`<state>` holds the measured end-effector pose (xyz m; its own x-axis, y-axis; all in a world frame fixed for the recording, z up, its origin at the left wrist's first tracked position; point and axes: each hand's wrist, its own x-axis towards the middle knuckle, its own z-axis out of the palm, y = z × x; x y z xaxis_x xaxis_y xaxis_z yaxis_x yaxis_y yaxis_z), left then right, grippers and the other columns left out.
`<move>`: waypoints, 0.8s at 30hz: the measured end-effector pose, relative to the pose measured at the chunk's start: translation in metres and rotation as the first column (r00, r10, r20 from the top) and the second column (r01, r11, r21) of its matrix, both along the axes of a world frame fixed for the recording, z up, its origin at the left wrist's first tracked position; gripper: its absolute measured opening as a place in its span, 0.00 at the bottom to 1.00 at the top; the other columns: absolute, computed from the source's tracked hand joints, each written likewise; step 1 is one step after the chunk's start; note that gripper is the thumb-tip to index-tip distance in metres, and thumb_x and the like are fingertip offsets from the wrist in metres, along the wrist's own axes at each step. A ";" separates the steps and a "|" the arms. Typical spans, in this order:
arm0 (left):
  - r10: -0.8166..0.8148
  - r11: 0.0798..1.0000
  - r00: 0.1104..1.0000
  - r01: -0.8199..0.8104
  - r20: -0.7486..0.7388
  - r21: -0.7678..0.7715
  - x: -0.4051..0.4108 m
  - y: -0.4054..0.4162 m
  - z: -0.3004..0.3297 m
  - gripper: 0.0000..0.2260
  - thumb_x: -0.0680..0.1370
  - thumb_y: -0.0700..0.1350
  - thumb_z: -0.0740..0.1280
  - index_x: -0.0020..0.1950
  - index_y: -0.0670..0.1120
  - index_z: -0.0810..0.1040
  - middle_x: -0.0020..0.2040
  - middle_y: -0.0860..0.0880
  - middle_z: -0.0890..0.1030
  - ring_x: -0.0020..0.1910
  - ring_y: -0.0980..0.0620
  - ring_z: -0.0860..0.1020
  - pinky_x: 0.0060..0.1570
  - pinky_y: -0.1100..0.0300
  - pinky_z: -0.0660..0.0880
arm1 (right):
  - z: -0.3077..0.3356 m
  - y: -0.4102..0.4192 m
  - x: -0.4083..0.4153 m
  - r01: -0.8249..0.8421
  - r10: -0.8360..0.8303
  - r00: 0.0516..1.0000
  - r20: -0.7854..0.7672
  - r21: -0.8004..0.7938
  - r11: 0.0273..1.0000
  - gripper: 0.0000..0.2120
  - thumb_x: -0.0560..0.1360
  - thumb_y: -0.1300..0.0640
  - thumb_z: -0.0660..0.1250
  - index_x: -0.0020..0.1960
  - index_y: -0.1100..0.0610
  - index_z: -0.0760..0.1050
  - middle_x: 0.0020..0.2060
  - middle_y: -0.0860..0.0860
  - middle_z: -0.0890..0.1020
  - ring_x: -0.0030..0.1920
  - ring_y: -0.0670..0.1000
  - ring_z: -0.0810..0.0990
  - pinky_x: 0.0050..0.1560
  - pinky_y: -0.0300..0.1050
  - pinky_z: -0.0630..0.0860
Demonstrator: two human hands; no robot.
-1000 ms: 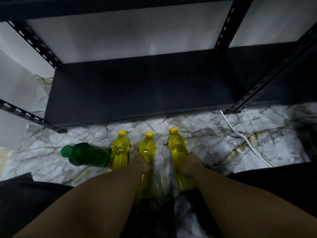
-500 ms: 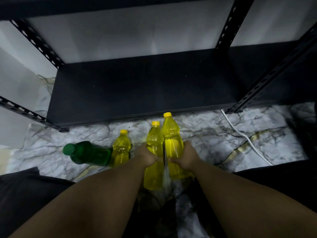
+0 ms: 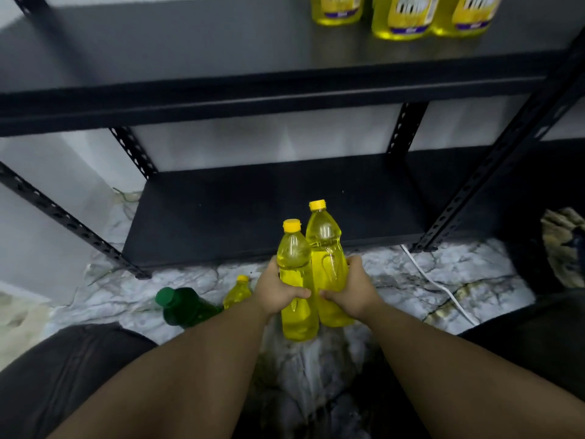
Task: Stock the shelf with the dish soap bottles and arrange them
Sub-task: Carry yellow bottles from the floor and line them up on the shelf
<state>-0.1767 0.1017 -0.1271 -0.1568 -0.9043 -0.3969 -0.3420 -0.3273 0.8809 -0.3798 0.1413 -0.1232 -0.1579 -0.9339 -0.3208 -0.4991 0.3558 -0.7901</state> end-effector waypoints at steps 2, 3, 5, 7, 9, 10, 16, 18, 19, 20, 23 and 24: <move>-0.006 0.999 1.000 0.005 -0.024 -0.038 0.002 -0.004 0.017 0.41 0.60 0.39 0.87 0.68 0.52 0.73 0.60 0.51 0.83 0.62 0.46 0.82 0.58 0.47 0.81 | 0.015 -0.001 0.001 0.014 -0.015 1.000 -0.007 -0.047 0.999 0.35 0.65 0.54 0.85 0.59 0.52 0.63 0.52 0.49 0.77 0.54 0.55 0.78 0.50 0.51 0.75; 0.000 0.998 0.999 -0.002 -0.036 -0.062 0.004 -0.006 0.026 0.41 0.58 0.41 0.87 0.67 0.52 0.74 0.61 0.49 0.83 0.61 0.45 0.82 0.60 0.43 0.80 | 0.023 -0.002 0.002 0.019 -0.020 1.000 -0.008 -0.068 0.997 0.35 0.65 0.53 0.85 0.59 0.51 0.62 0.51 0.48 0.76 0.53 0.54 0.78 0.48 0.50 0.74; 0.021 0.993 0.998 -0.028 -0.063 -0.117 0.007 -0.011 0.045 0.38 0.55 0.44 0.86 0.63 0.54 0.77 0.59 0.48 0.84 0.58 0.46 0.84 0.59 0.40 0.81 | 0.041 -0.006 0.005 0.030 -0.030 1.000 -0.003 -0.119 0.992 0.34 0.66 0.52 0.84 0.58 0.51 0.62 0.52 0.49 0.76 0.52 0.53 0.77 0.47 0.49 0.72; 0.034 0.985 0.995 -0.048 -0.090 -0.163 0.010 -0.015 0.065 0.36 0.54 0.46 0.86 0.60 0.55 0.79 0.55 0.49 0.86 0.55 0.47 0.85 0.57 0.39 0.82 | 0.061 -0.011 0.007 0.042 -0.041 0.999 0.009 -0.180 0.983 0.34 0.66 0.52 0.84 0.58 0.52 0.62 0.53 0.50 0.76 0.53 0.53 0.77 0.47 0.48 0.72; 0.037 0.976 0.993 -0.061 -0.115 -0.209 0.011 -0.021 0.085 0.33 0.54 0.48 0.86 0.57 0.57 0.80 0.52 0.50 0.87 0.53 0.48 0.86 0.55 0.39 0.83 | 0.082 -0.017 0.007 0.056 -0.050 0.998 0.031 -0.241 0.969 0.34 0.65 0.53 0.85 0.58 0.52 0.63 0.53 0.49 0.77 0.53 0.53 0.78 0.45 0.47 0.73; 0.042 0.970 0.991 -0.070 -0.125 -0.235 0.011 -0.024 0.094 0.32 0.55 0.49 0.86 0.56 0.57 0.81 0.52 0.50 0.87 0.52 0.48 0.86 0.54 0.39 0.83 | 0.091 -0.020 0.007 0.063 -0.056 0.998 0.037 -0.270 0.961 0.34 0.65 0.53 0.85 0.57 0.52 0.63 0.52 0.49 0.77 0.53 0.53 0.79 0.46 0.47 0.73; 0.013 0.915 0.982 -0.089 -0.190 -0.394 0.008 -0.042 0.161 0.32 0.58 0.48 0.87 0.60 0.55 0.82 0.52 0.49 0.88 0.52 0.48 0.86 0.51 0.45 0.85 | 0.164 -0.037 -0.007 0.047 -0.003 0.994 0.106 -0.414 0.909 0.35 0.64 0.54 0.86 0.59 0.51 0.65 0.54 0.50 0.79 0.55 0.50 0.81 0.54 0.59 0.81; -0.009 0.893 0.978 -0.085 -0.207 -0.443 0.008 -0.046 0.185 0.32 0.59 0.48 0.87 0.61 0.55 0.82 0.53 0.49 0.88 0.53 0.47 0.86 0.51 0.46 0.85 | 0.186 -0.039 -0.011 0.034 0.020 0.993 0.113 -0.459 0.888 0.34 0.63 0.52 0.86 0.58 0.49 0.66 0.55 0.50 0.79 0.55 0.48 0.81 0.54 0.57 0.82; -0.022 0.880 0.977 -0.083 -0.213 -0.468 0.008 -0.048 0.198 0.32 0.60 0.48 0.87 0.62 0.55 0.82 0.53 0.49 0.88 0.53 0.47 0.86 0.51 0.45 0.85 | 0.197 -0.040 -0.013 0.029 0.031 0.993 0.117 -0.480 0.877 0.34 0.63 0.51 0.86 0.58 0.48 0.66 0.55 0.49 0.80 0.55 0.47 0.81 0.53 0.55 0.83; -0.034 0.867 0.975 -0.080 -0.218 -0.492 0.007 -0.050 0.211 0.31 0.60 0.48 0.87 0.62 0.55 0.82 0.53 0.49 0.88 0.53 0.48 0.86 0.52 0.43 0.85 | 0.208 -0.040 -0.014 0.026 0.042 0.991 0.125 -0.499 0.866 0.34 0.63 0.51 0.86 0.57 0.46 0.66 0.55 0.49 0.80 0.54 0.46 0.82 0.52 0.52 0.83; -0.069 0.833 0.972 -0.067 -0.223 -0.549 0.008 -0.055 0.246 0.31 0.60 0.51 0.87 0.61 0.56 0.83 0.54 0.49 0.88 0.54 0.47 0.86 0.55 0.40 0.84 | 0.235 -0.041 -0.016 0.024 0.078 0.984 0.157 -0.564 0.825 0.33 0.64 0.50 0.86 0.58 0.46 0.67 0.55 0.47 0.81 0.53 0.43 0.83 0.48 0.43 0.83; -0.079 0.825 0.971 -0.065 -0.228 -0.562 0.009 -0.056 0.256 0.31 0.60 0.51 0.87 0.61 0.57 0.83 0.54 0.49 0.88 0.54 0.47 0.86 0.55 0.40 0.83 | 0.242 -0.041 -0.015 0.027 0.091 0.981 0.170 -0.586 0.810 0.33 0.64 0.51 0.86 0.59 0.46 0.67 0.55 0.47 0.82 0.53 0.42 0.83 0.47 0.40 0.82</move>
